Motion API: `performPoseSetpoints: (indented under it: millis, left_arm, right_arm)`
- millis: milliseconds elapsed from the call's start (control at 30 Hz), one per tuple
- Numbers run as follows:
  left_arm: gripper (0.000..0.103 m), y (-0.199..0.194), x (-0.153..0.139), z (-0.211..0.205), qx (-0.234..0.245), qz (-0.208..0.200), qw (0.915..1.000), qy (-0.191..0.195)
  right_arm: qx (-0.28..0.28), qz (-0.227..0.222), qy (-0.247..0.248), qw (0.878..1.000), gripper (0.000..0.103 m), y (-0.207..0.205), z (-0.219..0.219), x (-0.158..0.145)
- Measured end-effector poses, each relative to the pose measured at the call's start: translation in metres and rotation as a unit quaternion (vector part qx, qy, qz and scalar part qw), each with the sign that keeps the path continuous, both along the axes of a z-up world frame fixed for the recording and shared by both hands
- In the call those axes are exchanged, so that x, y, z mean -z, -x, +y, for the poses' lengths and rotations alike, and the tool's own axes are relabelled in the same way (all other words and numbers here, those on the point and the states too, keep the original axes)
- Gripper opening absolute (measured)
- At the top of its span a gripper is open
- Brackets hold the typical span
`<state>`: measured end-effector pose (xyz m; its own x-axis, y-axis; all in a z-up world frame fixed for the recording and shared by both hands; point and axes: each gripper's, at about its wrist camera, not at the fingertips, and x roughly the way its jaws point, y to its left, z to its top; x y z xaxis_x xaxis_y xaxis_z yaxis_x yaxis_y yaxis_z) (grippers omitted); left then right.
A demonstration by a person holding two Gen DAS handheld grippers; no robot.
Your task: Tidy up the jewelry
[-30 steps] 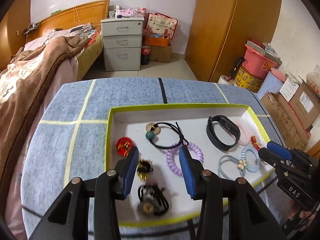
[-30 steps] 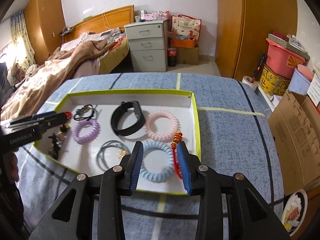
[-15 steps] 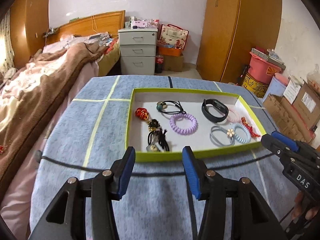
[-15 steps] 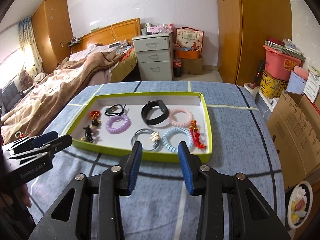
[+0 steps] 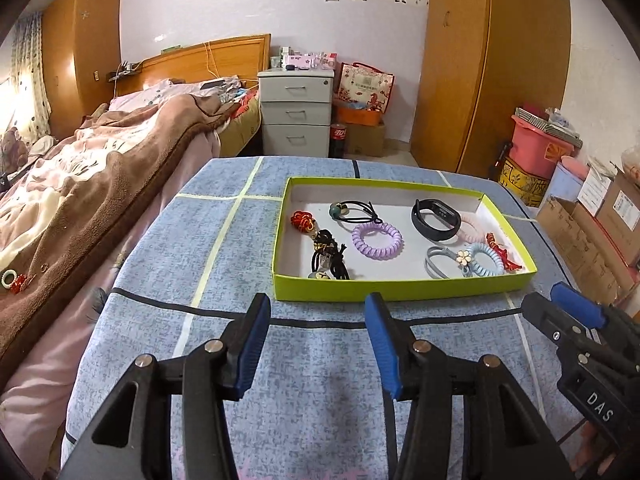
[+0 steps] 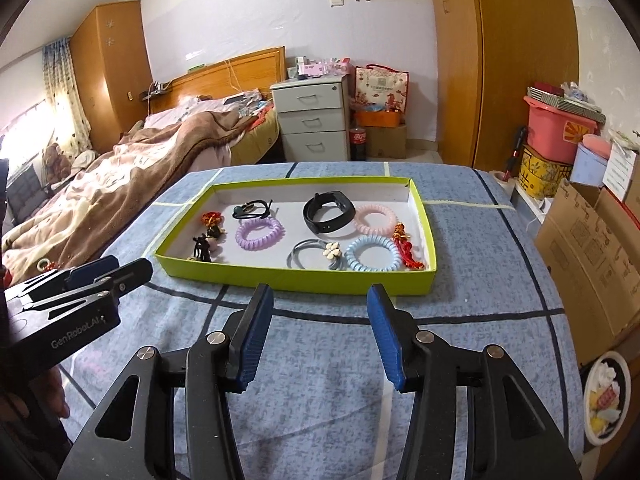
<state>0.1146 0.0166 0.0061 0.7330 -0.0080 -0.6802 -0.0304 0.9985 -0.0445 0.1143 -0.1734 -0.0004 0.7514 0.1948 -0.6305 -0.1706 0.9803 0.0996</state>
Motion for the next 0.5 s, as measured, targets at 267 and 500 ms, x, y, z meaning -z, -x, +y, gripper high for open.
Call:
performPoseSetpoints:
  millis: [267, 500]
  left_arm:
    - [0.051, 0.002, 0.003, -0.003, 0.005, 0.006, 1.0000, 0.001]
    - [0.051, 0.004, 0.002, -0.011, 0.011, 0.001, 0.9998, -0.015]
  right_arm:
    - [-0.001, -0.001, -0.005, 1.000, 0.050, 0.003, 0.001, 0.000]
    - [-0.001, 0.001, -0.007, 1.000, 0.050, 0.005, 0.001, 0.001]
